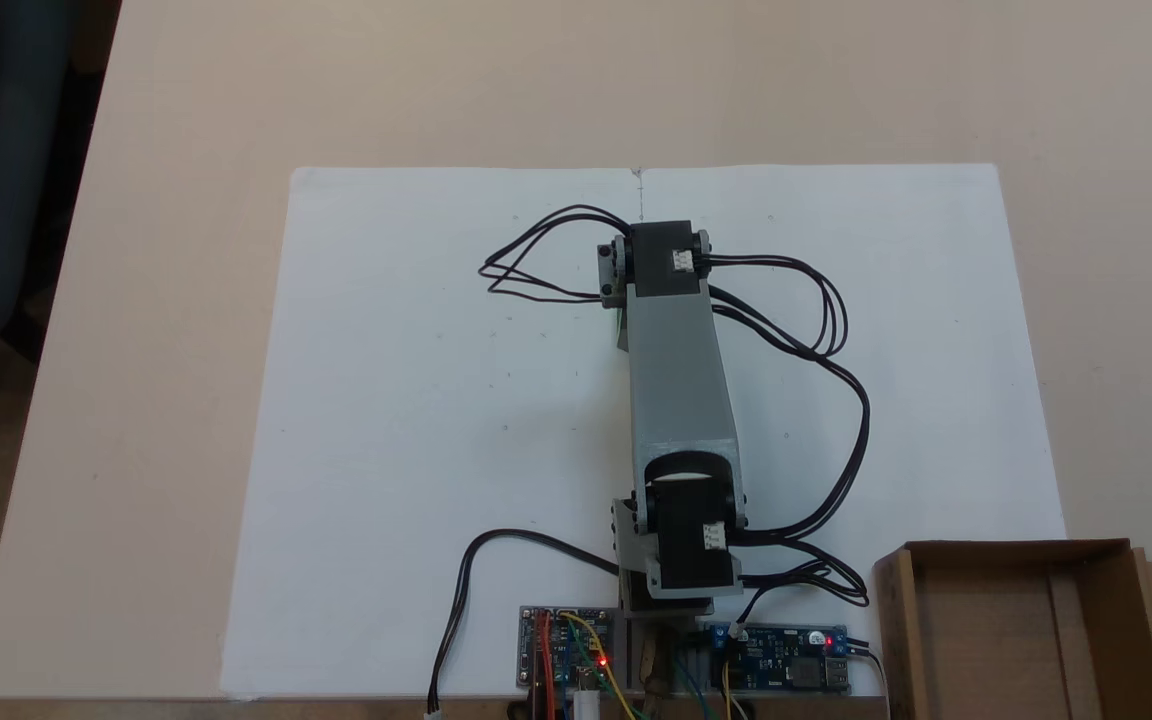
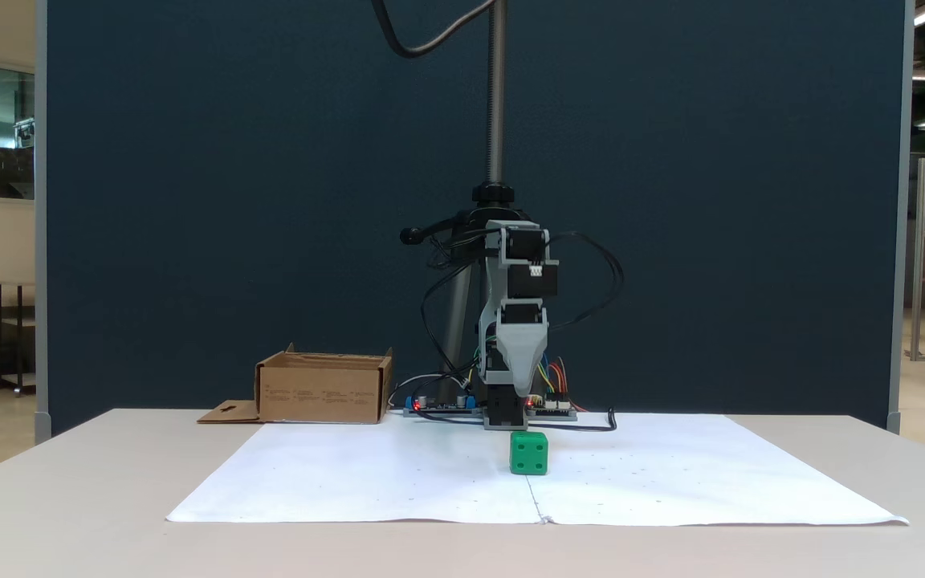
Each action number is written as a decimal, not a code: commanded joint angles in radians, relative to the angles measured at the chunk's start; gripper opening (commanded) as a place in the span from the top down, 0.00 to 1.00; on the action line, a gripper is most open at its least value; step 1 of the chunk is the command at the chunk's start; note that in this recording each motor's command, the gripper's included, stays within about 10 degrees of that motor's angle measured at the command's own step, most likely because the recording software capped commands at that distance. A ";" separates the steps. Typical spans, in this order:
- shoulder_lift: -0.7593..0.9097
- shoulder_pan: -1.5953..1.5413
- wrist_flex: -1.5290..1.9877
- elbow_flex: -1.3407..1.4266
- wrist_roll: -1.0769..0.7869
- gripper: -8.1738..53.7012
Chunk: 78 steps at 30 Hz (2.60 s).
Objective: Grasp a green dice and put it in the bin.
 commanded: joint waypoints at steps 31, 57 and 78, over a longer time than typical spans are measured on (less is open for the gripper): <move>-0.284 -0.028 -0.173 -0.066 0.057 0.19; -0.405 -0.014 -0.218 -0.083 0.055 0.20; -0.436 0.009 -0.219 -0.107 0.034 0.33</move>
